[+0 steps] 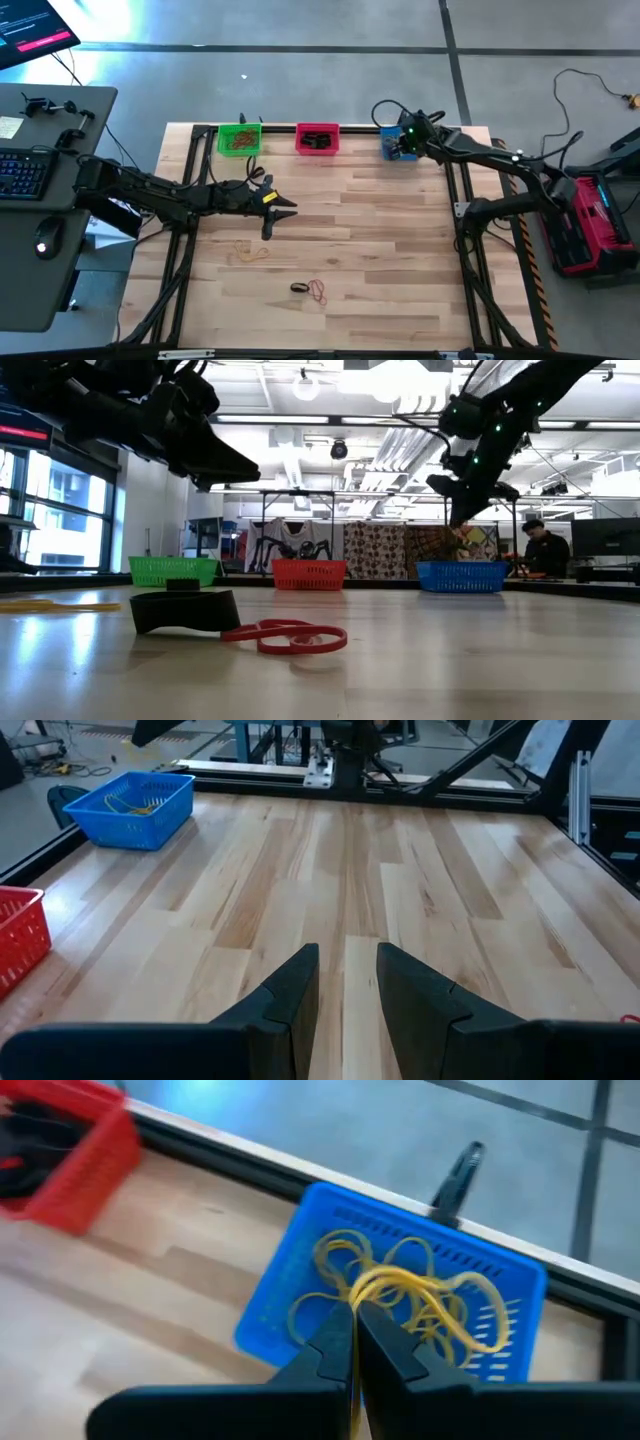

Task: Sort rubber bands into baskets
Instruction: Put the yellow rubber band into the blue bin

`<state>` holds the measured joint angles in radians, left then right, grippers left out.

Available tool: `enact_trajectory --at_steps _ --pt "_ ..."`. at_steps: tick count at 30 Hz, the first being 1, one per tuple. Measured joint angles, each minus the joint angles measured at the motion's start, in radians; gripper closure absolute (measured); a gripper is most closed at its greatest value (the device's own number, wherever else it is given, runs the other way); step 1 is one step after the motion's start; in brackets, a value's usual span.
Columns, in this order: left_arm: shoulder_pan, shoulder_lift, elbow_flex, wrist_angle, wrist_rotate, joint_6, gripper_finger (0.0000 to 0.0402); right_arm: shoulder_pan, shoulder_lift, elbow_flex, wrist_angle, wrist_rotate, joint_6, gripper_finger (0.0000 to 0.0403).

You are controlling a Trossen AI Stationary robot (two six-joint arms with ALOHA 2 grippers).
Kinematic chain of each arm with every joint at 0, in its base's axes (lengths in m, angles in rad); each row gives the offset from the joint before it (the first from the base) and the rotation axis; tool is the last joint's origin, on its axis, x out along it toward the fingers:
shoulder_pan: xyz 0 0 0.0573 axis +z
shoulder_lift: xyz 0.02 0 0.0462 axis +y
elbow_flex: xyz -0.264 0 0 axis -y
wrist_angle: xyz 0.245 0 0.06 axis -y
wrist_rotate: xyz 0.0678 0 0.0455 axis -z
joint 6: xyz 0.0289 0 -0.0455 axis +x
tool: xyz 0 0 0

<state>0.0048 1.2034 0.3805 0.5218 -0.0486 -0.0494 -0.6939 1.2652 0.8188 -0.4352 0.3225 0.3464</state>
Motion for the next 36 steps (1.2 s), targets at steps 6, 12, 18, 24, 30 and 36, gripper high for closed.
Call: enact_trajectory --at_steps 6,12,18,24,30,36 --pt "0.000 0.000 0.000 -0.001 0.000 0.000 0.0307 -0.083 0.076 0.000 0.038 -0.024 -0.023 0.0403" --pt "0.000 0.000 0.000 -0.001 0.000 0.000 0.0307 -0.169 0.180 0.000 0.089 -0.050 0.039 0.0403" --pt "0.000 0.000 0.000 -0.001 0.000 0.000 0.0307 -0.221 0.278 0.000 0.134 -0.096 0.059 0.0403" --pt "0.000 0.000 0.000 -0.001 0.000 0.000 0.0307 -0.225 0.305 0.000 0.160 -0.147 0.033 0.0381" --pt "0.000 0.000 0.000 -0.004 0.000 0.004 0.0307 -0.222 0.304 0.037 0.121 -0.152 0.004 0.0305" --pt "0.000 0.000 0.000 -0.009 -0.002 -0.006 0.0307 -0.196 0.302 0.169 -0.052 -0.158 -0.021 0.0239"
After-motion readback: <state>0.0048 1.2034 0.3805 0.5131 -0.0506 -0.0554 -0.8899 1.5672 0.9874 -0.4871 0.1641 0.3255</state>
